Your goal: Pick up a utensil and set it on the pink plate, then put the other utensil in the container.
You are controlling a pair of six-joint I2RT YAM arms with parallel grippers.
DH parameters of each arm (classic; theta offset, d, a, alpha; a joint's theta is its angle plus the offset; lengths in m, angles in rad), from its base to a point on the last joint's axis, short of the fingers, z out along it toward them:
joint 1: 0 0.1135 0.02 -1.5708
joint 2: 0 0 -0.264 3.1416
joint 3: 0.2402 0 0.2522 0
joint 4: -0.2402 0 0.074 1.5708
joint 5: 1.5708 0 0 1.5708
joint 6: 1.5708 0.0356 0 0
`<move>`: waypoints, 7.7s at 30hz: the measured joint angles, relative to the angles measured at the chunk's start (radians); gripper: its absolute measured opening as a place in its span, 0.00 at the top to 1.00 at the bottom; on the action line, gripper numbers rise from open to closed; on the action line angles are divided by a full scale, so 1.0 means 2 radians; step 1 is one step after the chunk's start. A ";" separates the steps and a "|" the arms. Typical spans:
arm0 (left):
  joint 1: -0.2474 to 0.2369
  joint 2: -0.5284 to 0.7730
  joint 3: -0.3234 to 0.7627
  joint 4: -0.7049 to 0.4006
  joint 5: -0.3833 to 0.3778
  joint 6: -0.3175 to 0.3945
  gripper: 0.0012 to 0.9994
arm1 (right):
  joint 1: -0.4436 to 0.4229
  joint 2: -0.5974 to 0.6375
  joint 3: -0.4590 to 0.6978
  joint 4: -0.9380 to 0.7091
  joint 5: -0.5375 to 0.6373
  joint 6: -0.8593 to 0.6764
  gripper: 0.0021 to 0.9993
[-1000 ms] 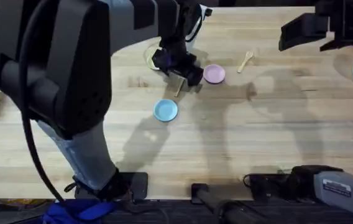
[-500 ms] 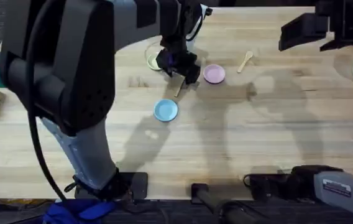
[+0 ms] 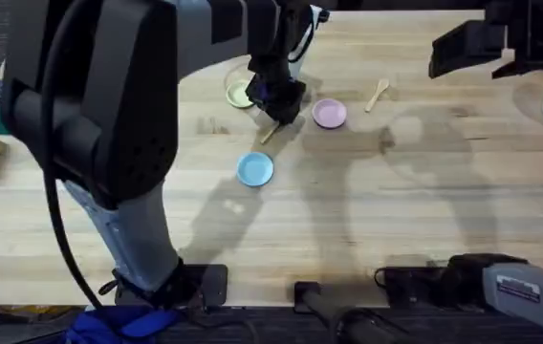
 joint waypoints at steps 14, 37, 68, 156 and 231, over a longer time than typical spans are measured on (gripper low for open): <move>0.000 0.000 0.002 -0.002 0.000 -0.015 0.96 | 0.000 0.000 0.000 0.000 0.000 0.000 0.00; -0.003 -0.141 0.000 -0.047 0.002 -0.021 0.96 | 0.000 0.000 0.000 0.000 0.000 0.000 0.00; -0.083 -0.078 0.067 0.026 0.018 -0.061 0.96 | 0.000 0.000 0.000 0.000 0.000 0.000 0.00; -0.044 -0.101 0.109 -0.012 -0.039 -0.066 0.00 | 0.000 0.000 0.000 0.000 0.000 0.000 0.00; 0.346 -0.357 -0.222 0.062 0.466 0.373 0.00 | 0.000 0.008 0.000 0.017 0.003 0.014 0.00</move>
